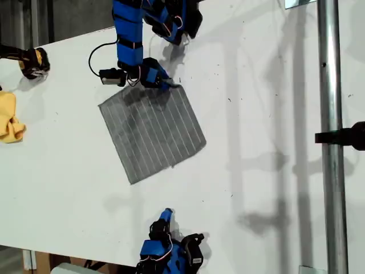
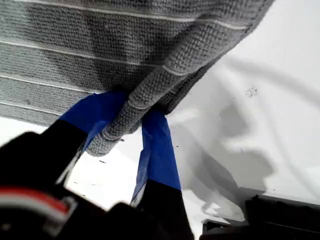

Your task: Grasp corners of a towel and fold twice.

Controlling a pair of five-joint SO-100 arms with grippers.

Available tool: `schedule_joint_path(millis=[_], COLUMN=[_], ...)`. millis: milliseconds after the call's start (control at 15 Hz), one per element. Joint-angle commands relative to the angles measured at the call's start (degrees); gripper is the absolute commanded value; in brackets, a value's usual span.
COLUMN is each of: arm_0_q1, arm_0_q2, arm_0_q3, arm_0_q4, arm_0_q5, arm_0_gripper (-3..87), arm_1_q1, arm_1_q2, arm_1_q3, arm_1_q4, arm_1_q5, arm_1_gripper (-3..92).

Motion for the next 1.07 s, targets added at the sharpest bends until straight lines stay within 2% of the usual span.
schedule_joint_path(millis=[0,267,533,733,1000], arm_0_q1=[-0.44,-0.26,0.97,1.14,4.31], arm_0_q2=[0.26,0.26,-2.99,-14.94,-41.31], arm_0_q3=[0.18,-0.09,-10.37,-19.86,-39.02], arm_0_q4=[0.09,0.26,1.14,-0.35,-2.81], arm_0_q5=[0.00,-2.46,-5.80,-5.01,-3.52], arm_0_gripper=[-2.3,-2.5,-2.6,-2.6,-2.6], arm_1_q1=[-1.14,-2.11,-2.46,-2.72,-3.08], arm_1_q2=[0.18,0.44,0.62,1.14,4.22], arm_1_q3=[-1.23,-1.32,-1.14,-0.88,1.14], arm_1_q4=[-0.62,-1.67,-2.20,-2.46,-3.16], arm_1_q5=[-1.23,-2.64,-3.60,-3.69,-3.69], arm_1_gripper=[-0.1,-0.1,-0.1,-0.1,-0.1])
